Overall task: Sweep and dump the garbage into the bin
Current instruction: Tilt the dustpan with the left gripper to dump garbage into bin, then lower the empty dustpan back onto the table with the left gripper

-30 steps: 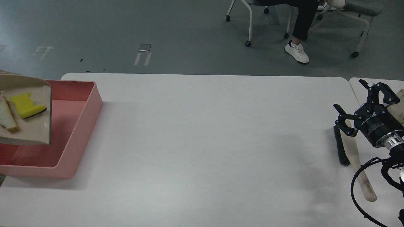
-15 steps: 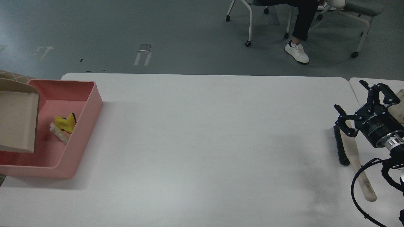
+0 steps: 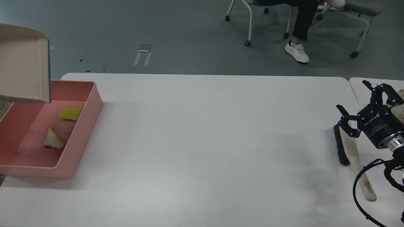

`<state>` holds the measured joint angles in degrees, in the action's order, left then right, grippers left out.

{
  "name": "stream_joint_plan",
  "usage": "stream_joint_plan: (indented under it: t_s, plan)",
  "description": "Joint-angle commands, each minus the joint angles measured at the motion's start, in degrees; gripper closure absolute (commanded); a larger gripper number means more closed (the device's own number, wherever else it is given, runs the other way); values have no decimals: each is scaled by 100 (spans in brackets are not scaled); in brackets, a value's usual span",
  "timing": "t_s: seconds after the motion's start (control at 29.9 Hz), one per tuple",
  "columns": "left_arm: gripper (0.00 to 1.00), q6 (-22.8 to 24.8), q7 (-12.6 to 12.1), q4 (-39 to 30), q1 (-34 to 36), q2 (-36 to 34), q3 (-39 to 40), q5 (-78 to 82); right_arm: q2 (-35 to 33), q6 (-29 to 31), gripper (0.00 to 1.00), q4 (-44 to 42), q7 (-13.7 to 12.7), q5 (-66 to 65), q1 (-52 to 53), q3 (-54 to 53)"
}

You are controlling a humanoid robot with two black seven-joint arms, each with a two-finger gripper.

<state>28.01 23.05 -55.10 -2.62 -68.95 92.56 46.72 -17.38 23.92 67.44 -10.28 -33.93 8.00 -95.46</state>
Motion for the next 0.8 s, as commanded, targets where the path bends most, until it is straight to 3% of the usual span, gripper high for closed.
stream_joint_plan:
  t_s: [0.0,0.23,0.3,0.47,0.77]
  plan:
    - [100,-1,-229,-465,-2,66,7,-128,16,34,0,-29,0,1,-1,-140]
    - [100,-1,-977,-1441,147,584,-1,-155,24,34,0,-12,8,1,122,-175]
    - [100,-1,-1371,-1871,235,1126,-89,-146,25,16,0,-29,8,1,245,-184]
    - [100,-242,-2057,-2189,717,2155,-448,-49,25,-19,0,-64,8,-8,482,-202]
    - [100,-998,-2147,-2190,947,3071,-1267,-32,59,-19,0,-371,8,-8,1325,-158]
